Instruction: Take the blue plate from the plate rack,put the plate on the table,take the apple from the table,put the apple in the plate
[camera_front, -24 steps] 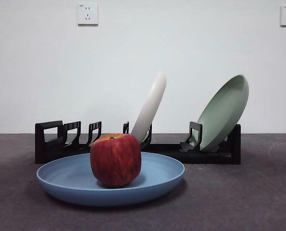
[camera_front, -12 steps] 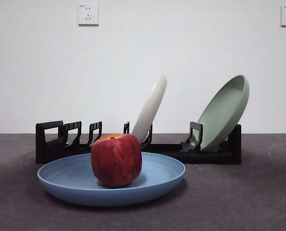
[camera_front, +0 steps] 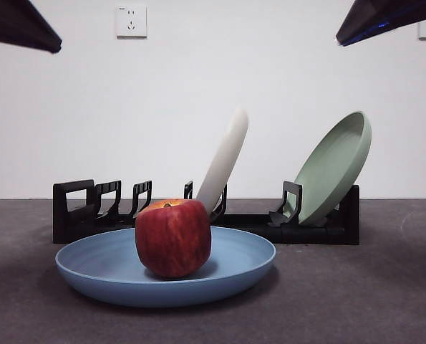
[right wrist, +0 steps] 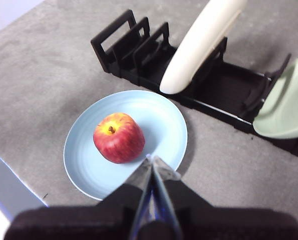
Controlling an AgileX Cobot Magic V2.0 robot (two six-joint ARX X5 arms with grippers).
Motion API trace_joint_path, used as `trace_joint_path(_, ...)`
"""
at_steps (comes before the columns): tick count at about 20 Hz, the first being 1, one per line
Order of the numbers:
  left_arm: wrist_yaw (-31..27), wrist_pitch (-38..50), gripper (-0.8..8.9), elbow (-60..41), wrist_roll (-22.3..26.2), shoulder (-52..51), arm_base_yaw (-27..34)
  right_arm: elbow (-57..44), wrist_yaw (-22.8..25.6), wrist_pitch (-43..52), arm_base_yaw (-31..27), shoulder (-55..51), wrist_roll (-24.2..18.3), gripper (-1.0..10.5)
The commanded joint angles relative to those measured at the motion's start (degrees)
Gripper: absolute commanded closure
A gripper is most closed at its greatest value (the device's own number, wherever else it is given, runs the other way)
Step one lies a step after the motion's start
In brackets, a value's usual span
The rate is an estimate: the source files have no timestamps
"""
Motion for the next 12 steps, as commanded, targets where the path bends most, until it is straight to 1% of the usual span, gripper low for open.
trace_joint_path(1, -0.24, -0.26, 8.14, -0.04, -0.35, 0.33, 0.22, -0.42, 0.2, 0.24, 0.0, -0.31, 0.85, 9.4)
trace_joint_path(9, -0.37, -1.09, 8.14, -0.04, 0.04, -0.52, 0.39, -0.42, 0.17, 0.24, 0.0, -0.39, 0.85, 9.4)
trace_joint_path(10, -1.68, -1.77, 8.14, -0.04, 4.57, -2.49, 1.33, -0.42, 0.15, 0.24, 0.0, -0.39, 0.85, 9.4)
trace_joint_path(11, -1.57, -1.25, 8.14, -0.07, 6.93, -4.37, 2.75, -0.42, 0.17, 0.24, 0.0, -0.39, 0.85, 9.4)
trace_joint_path(12, -0.87, -0.59, 8.14, -0.07, 8.13, -6.32, 4.81, -0.42, 0.17, 0.24, 0.0, -0.39, 0.85, 9.4)
